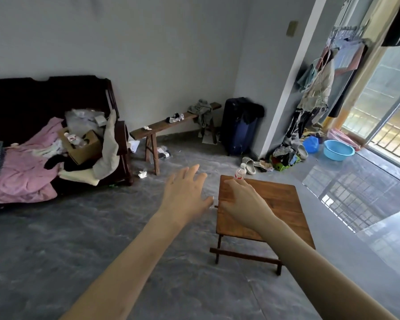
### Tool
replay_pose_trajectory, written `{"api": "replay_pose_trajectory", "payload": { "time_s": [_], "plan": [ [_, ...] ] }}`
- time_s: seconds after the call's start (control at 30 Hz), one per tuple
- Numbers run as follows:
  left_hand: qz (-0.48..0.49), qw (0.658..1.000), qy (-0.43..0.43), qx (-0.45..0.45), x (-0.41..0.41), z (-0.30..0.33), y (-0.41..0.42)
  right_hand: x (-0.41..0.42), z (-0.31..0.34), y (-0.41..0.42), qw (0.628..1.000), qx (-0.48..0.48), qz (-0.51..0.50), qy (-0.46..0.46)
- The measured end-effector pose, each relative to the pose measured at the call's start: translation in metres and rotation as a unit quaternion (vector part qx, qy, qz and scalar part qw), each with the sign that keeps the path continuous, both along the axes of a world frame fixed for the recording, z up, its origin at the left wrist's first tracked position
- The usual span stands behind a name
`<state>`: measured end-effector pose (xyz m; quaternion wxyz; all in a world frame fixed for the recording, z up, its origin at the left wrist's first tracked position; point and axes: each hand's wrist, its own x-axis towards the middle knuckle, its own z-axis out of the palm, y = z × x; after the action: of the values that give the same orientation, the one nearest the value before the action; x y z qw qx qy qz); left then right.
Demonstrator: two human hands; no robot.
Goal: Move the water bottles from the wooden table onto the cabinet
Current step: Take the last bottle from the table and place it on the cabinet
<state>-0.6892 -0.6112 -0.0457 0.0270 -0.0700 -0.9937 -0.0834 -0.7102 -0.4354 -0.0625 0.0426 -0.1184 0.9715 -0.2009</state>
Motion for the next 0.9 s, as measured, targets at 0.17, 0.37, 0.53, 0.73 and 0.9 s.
{"api": "replay_pose_trajectory", "payload": {
  "time_s": [0.17,0.37,0.53,0.73,0.9],
  "plan": [
    [-0.013,1.0,-0.002,-0.005,-0.053,0.001,-0.014,-0.06,0.002,-0.005,0.999,-0.021,-0.025,-0.001],
    [-0.015,1.0,-0.012,-0.019,-0.121,-0.01,-0.025,-0.126,-0.012,-0.014,0.998,-0.046,-0.032,-0.025],
    [-0.011,0.999,-0.023,-0.027,-0.196,-0.02,-0.03,-0.191,-0.034,-0.014,0.997,-0.047,-0.037,-0.053],
    [-0.03,0.999,-0.038,-0.026,-0.307,-0.021,-0.017,-0.302,-0.045,0.003,0.995,-0.035,-0.06,-0.077],
    [-0.035,0.998,-0.032,-0.031,-0.388,-0.02,-0.011,-0.386,-0.043,0.017,0.994,-0.041,-0.075,-0.064]
  ]
}}
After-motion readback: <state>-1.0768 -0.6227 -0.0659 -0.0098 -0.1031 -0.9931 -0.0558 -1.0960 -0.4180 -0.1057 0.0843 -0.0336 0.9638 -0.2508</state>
